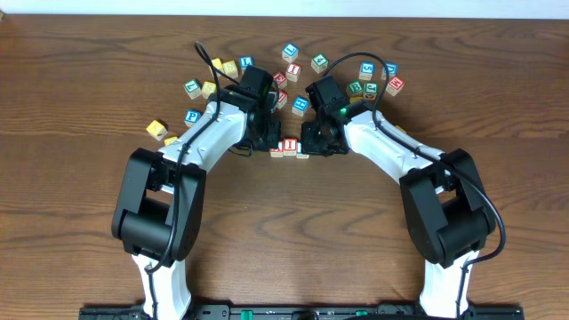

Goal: Spell out AI2

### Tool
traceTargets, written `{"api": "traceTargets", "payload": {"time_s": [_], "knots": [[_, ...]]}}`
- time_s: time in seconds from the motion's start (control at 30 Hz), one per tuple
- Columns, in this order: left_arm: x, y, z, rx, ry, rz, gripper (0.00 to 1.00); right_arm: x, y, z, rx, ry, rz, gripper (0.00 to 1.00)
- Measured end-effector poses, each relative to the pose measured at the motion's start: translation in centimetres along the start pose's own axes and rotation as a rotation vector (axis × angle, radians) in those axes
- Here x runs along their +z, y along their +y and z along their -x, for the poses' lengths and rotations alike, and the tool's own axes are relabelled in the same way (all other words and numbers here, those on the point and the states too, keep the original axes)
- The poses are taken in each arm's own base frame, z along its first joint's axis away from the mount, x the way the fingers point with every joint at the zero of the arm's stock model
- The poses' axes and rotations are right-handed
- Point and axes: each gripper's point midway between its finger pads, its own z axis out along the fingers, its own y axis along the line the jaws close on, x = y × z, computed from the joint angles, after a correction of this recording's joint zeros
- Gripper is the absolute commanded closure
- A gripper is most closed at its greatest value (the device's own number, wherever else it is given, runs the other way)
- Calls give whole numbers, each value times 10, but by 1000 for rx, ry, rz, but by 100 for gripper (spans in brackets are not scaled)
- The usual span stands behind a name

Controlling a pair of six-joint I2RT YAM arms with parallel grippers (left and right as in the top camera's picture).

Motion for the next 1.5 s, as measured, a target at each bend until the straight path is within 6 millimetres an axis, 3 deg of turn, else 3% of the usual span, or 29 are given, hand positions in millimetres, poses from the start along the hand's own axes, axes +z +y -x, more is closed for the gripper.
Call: {"api": "traceTargets", "payload": {"time_s": [0.23, 0.4, 0.57, 0.67, 0.83, 1.0, 1.17, 1.5], "knots": [[-6, 7, 6, -11, -10, 25, 92, -6, 1, 6, -37, -3, 1, 95], [-18, 17, 19, -33, -51, 35, 92, -18, 10, 26, -70, -53, 22, 94], [-50, 26, 27, -59, -107, 34, 92, -26, 23, 46, -97, -126, 58, 99], [-79, 33, 35, -79, -171, 31, 92, -28, 30, 56, -107, -166, 79, 99], [-107, 53, 43, -126, -233, 38, 92, -27, 47, 59, -130, -205, 100, 99], [-108, 69, 38, -167, -210, 54, 92, -8, 56, 50, -132, -182, 101, 99], [-109, 73, 37, -175, -209, 57, 92, 12, 50, 43, -119, -146, 82, 99], [-109, 73, 37, -175, -209, 57, 93, 17, 60, 34, -142, -133, 88, 99]]}}
